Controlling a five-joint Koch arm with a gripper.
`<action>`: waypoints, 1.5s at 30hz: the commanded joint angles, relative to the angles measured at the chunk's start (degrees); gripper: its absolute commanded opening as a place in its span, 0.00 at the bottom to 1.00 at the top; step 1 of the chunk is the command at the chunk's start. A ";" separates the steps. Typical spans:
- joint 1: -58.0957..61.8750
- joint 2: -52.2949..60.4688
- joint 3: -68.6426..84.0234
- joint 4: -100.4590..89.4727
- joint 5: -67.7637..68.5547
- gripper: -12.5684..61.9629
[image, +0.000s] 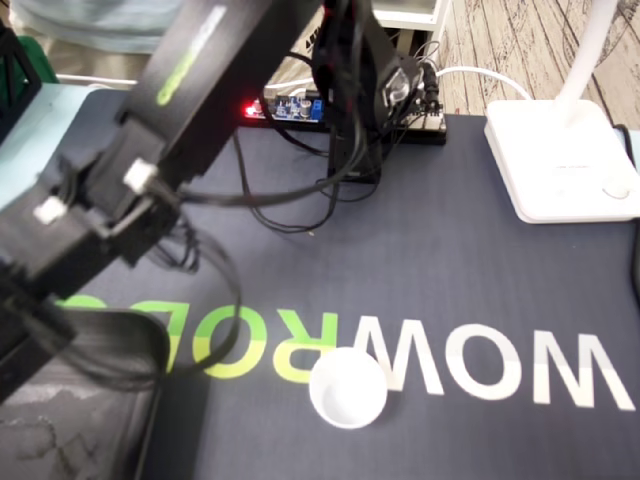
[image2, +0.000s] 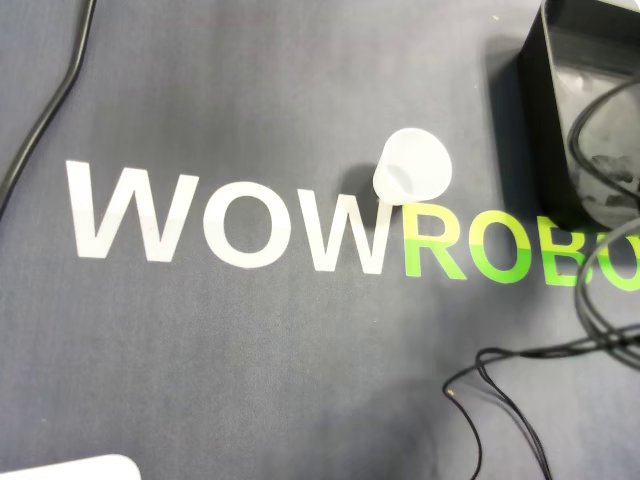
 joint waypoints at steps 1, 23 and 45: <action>-0.44 0.00 -4.75 -1.76 5.71 0.19; -5.01 -5.19 -11.25 -6.50 15.21 0.19; -16.96 31.03 22.59 -5.71 -74.88 0.20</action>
